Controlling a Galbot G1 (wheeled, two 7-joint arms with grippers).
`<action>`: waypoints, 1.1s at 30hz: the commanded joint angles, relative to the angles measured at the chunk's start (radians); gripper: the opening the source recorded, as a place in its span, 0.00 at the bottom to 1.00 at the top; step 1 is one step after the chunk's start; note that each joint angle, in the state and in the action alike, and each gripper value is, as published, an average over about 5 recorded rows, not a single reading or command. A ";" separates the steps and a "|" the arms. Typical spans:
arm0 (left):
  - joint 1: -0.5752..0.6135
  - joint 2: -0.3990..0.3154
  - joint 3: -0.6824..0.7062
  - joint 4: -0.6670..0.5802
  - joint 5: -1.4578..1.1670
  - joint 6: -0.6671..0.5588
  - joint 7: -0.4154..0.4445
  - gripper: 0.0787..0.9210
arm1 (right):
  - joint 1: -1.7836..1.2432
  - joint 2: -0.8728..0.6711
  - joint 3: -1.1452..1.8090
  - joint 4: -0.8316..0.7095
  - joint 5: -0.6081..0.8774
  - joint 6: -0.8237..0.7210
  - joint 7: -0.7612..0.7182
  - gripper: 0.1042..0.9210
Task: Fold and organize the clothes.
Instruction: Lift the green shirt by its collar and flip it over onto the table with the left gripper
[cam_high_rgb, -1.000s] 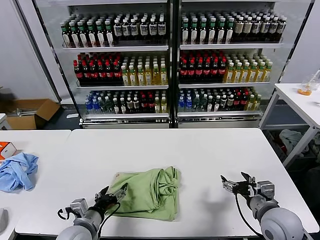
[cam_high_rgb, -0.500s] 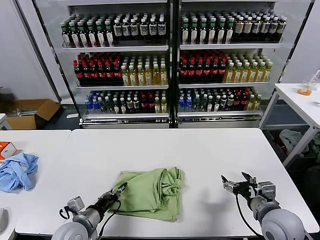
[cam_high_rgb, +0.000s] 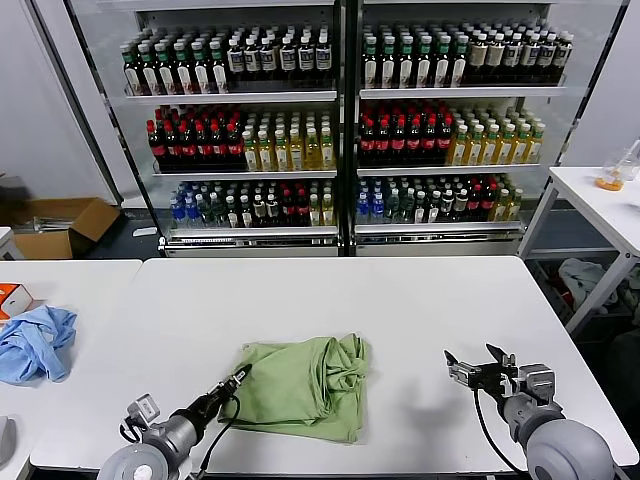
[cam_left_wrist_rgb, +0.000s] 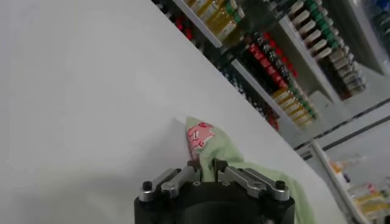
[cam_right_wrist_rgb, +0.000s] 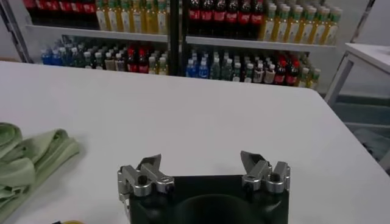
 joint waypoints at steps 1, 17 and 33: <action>0.013 -0.012 -0.131 -0.022 -0.242 0.005 -0.002 0.15 | -0.005 0.000 0.008 0.006 0.001 0.000 0.001 0.88; 0.108 0.176 -0.568 -0.091 -0.357 0.009 -0.030 0.08 | 0.006 0.011 0.009 0.002 0.009 0.001 -0.005 0.88; 0.101 0.007 -0.009 -0.099 0.264 -0.007 0.034 0.40 | 0.005 0.014 0.010 0.003 0.007 0.001 -0.004 0.88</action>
